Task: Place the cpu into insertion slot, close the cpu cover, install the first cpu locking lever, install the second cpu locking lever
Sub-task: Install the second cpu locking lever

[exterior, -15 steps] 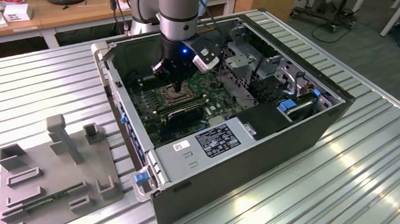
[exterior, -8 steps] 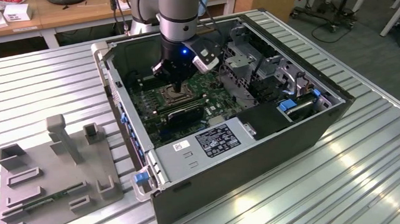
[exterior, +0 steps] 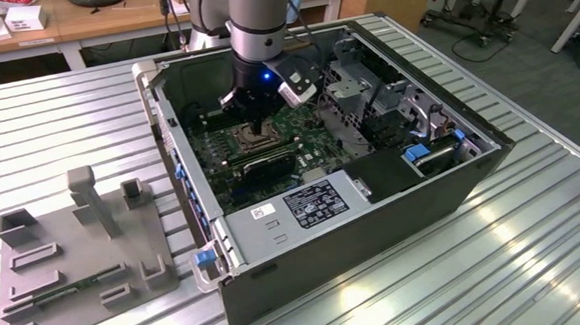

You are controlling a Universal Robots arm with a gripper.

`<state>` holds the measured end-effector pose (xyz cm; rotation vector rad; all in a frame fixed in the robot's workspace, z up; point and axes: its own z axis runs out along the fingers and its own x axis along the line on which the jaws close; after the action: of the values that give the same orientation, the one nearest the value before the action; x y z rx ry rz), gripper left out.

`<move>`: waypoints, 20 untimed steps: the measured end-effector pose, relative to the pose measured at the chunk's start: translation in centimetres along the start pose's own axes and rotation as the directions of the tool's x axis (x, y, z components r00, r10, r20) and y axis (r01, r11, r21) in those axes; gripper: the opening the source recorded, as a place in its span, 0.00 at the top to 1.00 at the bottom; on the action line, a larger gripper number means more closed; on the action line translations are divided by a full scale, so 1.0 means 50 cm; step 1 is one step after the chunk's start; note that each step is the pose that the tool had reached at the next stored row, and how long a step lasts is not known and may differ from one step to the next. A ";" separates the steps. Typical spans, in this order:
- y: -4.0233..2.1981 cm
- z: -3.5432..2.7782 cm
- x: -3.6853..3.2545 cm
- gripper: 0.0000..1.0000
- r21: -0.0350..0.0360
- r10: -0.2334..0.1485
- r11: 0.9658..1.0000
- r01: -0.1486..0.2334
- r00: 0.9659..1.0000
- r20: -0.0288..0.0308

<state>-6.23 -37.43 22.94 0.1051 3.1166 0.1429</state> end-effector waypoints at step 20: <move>-0.001 0.007 0.004 0.89 0.000 0.000 1.000 0.000 1.000 0.001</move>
<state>-6.41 -37.43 22.58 0.1049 3.1160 0.1432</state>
